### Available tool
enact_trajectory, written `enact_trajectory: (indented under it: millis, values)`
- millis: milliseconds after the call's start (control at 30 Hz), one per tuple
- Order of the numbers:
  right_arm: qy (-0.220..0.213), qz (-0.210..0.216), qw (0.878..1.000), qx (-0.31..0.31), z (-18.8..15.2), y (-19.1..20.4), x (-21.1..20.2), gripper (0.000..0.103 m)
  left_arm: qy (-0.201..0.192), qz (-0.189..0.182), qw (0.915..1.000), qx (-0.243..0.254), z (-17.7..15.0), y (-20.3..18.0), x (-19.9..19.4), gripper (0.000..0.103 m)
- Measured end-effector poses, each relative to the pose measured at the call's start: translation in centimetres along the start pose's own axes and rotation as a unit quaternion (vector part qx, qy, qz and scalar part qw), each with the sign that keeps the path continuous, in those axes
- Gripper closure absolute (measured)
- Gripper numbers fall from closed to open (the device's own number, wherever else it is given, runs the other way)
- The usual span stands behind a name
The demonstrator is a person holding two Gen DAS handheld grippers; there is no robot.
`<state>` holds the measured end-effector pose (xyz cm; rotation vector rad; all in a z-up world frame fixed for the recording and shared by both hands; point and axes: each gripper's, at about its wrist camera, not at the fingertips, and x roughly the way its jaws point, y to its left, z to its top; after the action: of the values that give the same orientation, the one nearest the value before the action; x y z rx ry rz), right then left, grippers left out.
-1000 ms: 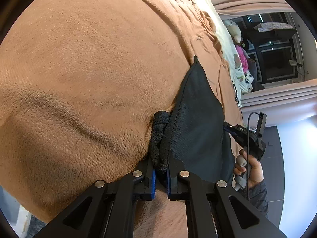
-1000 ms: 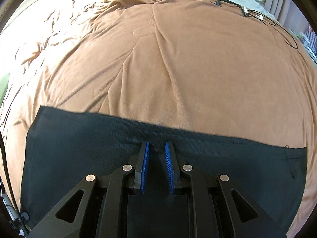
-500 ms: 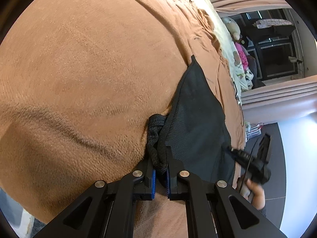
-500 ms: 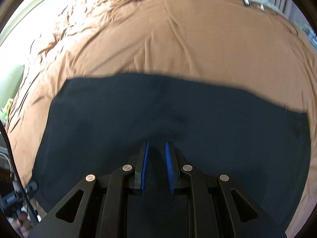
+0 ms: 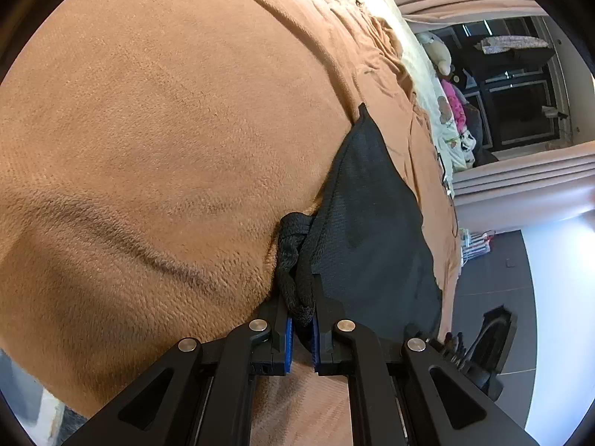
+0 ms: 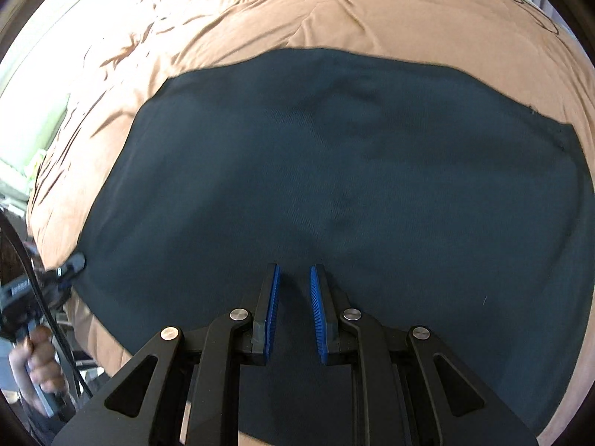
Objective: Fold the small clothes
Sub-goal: 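Lift the gripped side edge of the black shirt with both grippers, then fold the lifted side edge over onto the shirt with both grippers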
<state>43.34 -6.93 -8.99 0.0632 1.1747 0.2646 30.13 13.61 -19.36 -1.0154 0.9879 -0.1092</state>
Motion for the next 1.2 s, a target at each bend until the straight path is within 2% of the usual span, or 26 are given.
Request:
enact_trajectory:
  millis: [400, 567, 667, 800, 900, 1200]
  values:
    - [0.033, 0.013, 0.999, -0.018, -4.4, 1.4, -1.1, 0.089, -0.004, -0.024, 0.9995, 0.018, 0.4, -1.8, -1.4, 0.096]
    - [0.064, 0.047, 0.997, -0.011, -5.5, 1.2, -1.0, 0.089, -0.005, -0.037, 0.9990, 0.026, 0.5, -3.1, -1.7, 0.096]
    - [0.057, 0.044, 0.997, -0.007, -5.7, 1.1, -2.1, 0.089, -0.005, -0.046, 0.9983, 0.034, 0.7, -4.1, -1.9, 0.097]
    - [0.019, 0.042, 0.999, 0.008, -4.9, 0.6, -4.1, 0.089, -0.004, -0.059, 0.9973, 0.044, 0.8, -5.6, -2.2, 0.097]
    - [0.006, 0.043, 0.999, 0.016, -4.6, 0.2, -4.5, 0.089, -0.003, -0.068, 0.9961, 0.056, 0.8, -6.8, -2.5, 0.097]
    - [0.025, 0.057, 0.998, 0.009, -4.8, 0.9, -1.8, 0.089, 0.000, -0.088, 0.9925, 0.085, 0.7, -10.7, -2.9, 0.097]
